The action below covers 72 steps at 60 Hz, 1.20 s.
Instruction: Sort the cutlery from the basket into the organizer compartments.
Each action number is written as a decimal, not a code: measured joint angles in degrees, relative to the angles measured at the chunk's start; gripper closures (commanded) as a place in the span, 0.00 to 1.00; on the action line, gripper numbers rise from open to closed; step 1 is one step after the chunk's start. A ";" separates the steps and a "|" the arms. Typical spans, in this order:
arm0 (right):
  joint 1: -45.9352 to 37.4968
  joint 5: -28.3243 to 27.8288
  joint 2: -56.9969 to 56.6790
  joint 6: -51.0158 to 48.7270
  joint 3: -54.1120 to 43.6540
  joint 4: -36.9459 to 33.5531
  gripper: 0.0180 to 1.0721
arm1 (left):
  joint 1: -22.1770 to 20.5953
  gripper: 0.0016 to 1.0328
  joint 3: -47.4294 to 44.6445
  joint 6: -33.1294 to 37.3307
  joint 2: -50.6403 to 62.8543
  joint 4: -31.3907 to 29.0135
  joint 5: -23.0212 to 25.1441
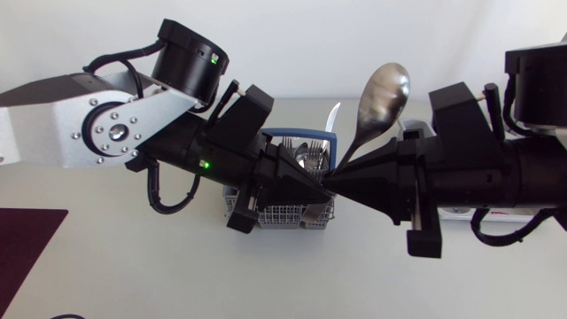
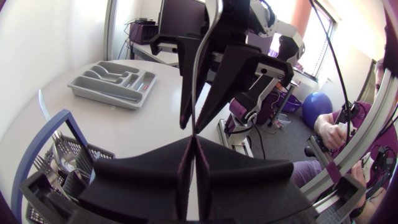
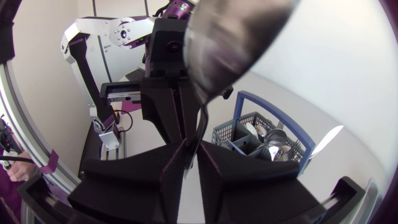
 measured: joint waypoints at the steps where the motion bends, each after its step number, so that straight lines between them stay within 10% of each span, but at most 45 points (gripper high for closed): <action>1: 0.00 -0.11 0.04 0.13 0.00 0.07 0.95 | 0.00 0.97 -0.02 0.00 0.00 0.02 0.00; 7: -0.02 -0.90 0.11 0.39 0.00 0.11 0.95 | 0.00 0.91 -0.02 0.04 0.02 0.59 0.09; 14: -0.07 -0.94 0.11 0.37 0.02 0.07 0.95 | -0.04 0.24 -0.02 -0.46 0.33 1.51 0.42; 21: -0.39 -0.90 0.11 0.37 0.02 -0.07 0.95 | -0.44 0.07 0.02 -0.92 0.33 2.19 -0.17; 49: -5.42 0.68 -0.98 -0.07 0.55 -4.81 0.95 | 0.81 0.05 0.02 -1.46 -0.15 2.14 -2.51; 72: -17.84 20.31 1.38 -8.66 1.09 -11.15 0.95 | 4.39 0.05 0.11 -1.46 -2.73 2.05 -17.55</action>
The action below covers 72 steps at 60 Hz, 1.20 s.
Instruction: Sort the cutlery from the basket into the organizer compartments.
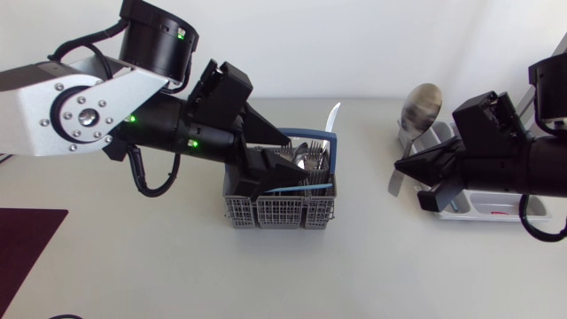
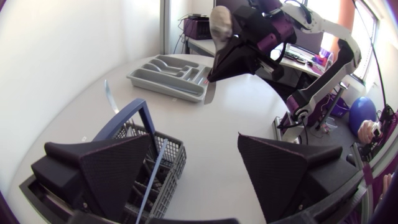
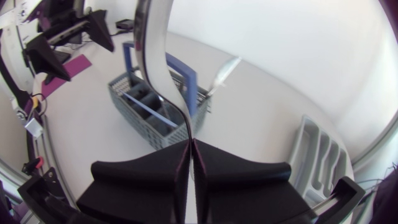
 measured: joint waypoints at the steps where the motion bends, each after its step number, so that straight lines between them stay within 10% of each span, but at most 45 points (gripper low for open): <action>1: -0.94 0.44 0.57 -0.35 0.00 0.11 0.95 | 0.00 0.05 0.00 0.02 0.00 -0.04 -0.48; 26: -22.21 9.25 22.01 -4.63 7.52 7.69 0.95 | -2.60 0.05 -0.26 0.46 -3.45 -0.35 -10.23; 72: -26.16 27.56 56.28 1.36 30.95 16.24 0.95 | -6.40 0.05 -2.25 2.16 -4.66 -0.57 -16.61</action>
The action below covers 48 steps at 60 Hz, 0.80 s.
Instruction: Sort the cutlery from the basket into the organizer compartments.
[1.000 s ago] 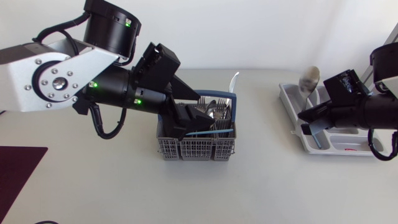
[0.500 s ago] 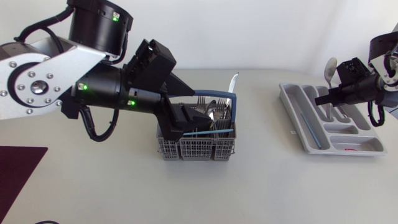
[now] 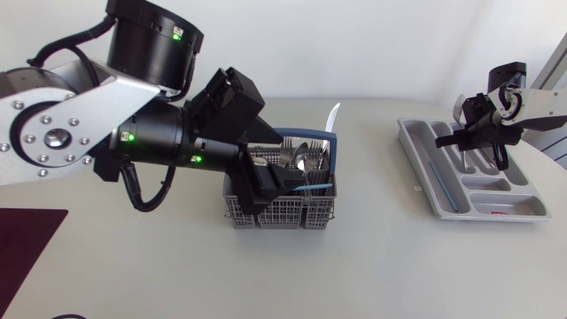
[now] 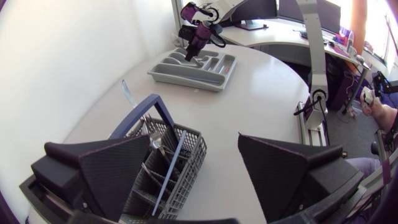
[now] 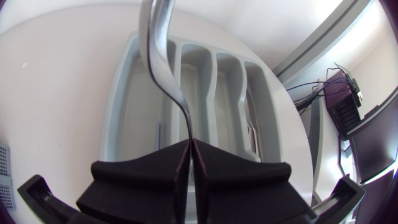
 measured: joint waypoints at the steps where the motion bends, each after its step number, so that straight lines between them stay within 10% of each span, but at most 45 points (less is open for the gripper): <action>1: -0.13 0.31 0.37 0.15 0.44 0.00 0.95 | -0.17 0.05 0.00 0.00 0.00 0.00 -0.33; 48: -0.96 3.50 15.19 5.22 15.72 -5.27 0.94 | -3.37 0.05 0.17 0.00 0.02 -2.12 -2.60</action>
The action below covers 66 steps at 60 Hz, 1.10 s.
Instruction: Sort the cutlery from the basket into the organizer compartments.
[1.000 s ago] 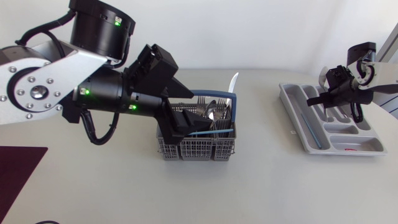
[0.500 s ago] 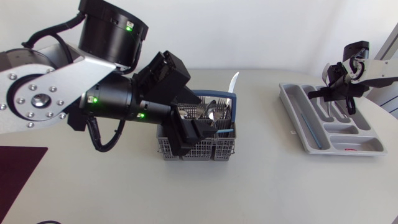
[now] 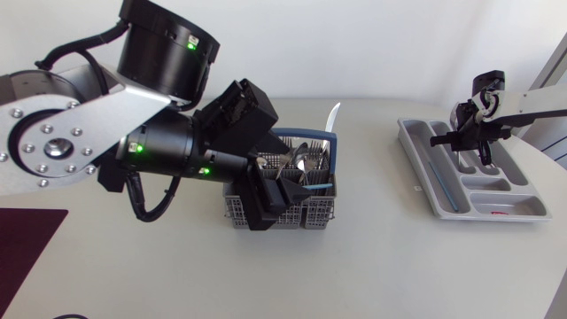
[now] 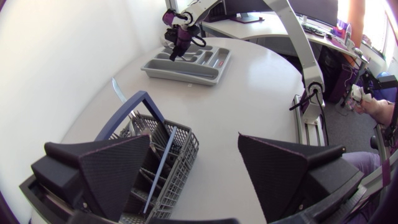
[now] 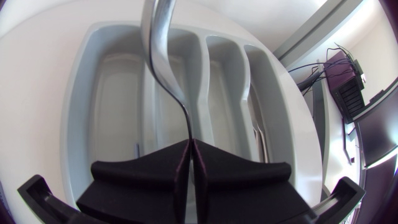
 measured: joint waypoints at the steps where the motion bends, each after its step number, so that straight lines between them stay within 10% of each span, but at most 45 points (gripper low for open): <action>1: 0.00 0.00 0.33 0.13 0.37 -0.11 0.94 | -0.07 0.05 0.00 -0.02 0.00 0.00 0.00; 19: 0.00 0.39 4.17 0.96 4.13 -1.68 0.78 | -0.26 0.05 0.00 -0.02 0.00 0.00 0.00; 36: 0.13 0.42 2.16 1.01 2.12 -1.64 0.36 | -0.26 0.05 0.00 -0.02 -0.02 0.00 -0.46; 52: 1.99 -0.28 -14.32 0.94 -11.43 3.02 0.30 | -0.26 0.05 0.00 -0.02 -0.26 0.02 -1.97; 66: 3.61 -11.85 -33.94 -0.96 -26.86 5.22 0.30 | -0.26 0.05 0.00 0.02 -0.26 0.44 -3.69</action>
